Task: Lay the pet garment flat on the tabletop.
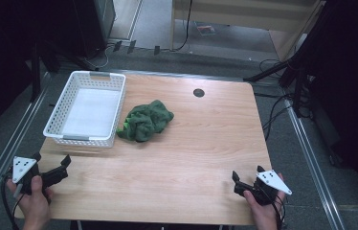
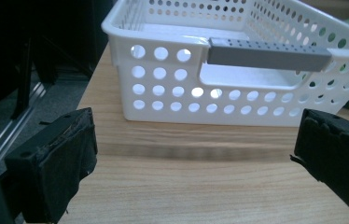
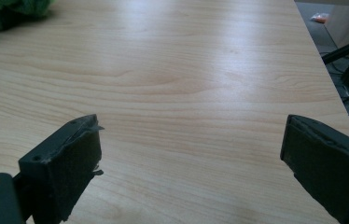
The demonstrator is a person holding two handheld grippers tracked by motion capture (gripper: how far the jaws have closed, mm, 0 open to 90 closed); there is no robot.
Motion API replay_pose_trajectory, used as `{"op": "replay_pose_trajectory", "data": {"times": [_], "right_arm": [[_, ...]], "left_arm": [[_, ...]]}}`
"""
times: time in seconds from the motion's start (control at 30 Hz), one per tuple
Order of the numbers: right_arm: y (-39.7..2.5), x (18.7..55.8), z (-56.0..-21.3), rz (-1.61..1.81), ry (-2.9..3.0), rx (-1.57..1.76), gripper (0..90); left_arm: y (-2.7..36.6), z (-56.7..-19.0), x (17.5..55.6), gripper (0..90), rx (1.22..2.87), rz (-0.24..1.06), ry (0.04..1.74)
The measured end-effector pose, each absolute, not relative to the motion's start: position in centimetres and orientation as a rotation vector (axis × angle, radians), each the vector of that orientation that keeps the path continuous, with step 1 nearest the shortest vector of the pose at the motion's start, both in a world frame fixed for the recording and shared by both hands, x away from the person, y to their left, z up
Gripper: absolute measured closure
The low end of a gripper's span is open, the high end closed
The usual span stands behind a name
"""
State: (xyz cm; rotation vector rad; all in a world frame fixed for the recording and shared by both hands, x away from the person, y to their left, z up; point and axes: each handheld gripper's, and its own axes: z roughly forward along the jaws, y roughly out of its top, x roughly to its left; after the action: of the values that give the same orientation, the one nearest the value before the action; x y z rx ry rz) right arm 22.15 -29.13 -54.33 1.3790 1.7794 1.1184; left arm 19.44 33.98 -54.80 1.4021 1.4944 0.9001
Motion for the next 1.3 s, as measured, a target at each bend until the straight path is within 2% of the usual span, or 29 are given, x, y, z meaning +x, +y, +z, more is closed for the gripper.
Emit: {"op": "replay_pose_trajectory", "data": {"times": [0.17,0.37,0.57,0.77,1.1,1.3], "right_arm": [[-29.1,22.2,-53.9,1.161,1.753,1.403,5.4],[-27.2,22.8,-52.5,1.170,1.789,1.360,6.2],[-23.3,23.9,-51.2,1.170,1.857,1.248,6.1],[-19.8,25.7,-49.9,1.214,1.860,1.204,6.2],[-14.4,29.1,-48.9,1.250,1.918,1.175,6.3],[-9.7,30.9,-49.4,1.250,2.019,1.116,6.3]], "left_arm": [[33.9,-55.0,19.9,0.0,1.429,0.876,1.522],[34.3,-55.2,20.2,0.0,1.386,0.839,1.513],[34.3,-55.2,20.3,0.0,1.315,0.895,1.576],[33.9,-55.1,20.2,0.0,1.353,0.924,1.550],[33.7,-55.1,20.3,0.0,1.408,0.909,1.530],[33.8,-55.1,20.4,0.0,1.414,0.893,1.522]]}}
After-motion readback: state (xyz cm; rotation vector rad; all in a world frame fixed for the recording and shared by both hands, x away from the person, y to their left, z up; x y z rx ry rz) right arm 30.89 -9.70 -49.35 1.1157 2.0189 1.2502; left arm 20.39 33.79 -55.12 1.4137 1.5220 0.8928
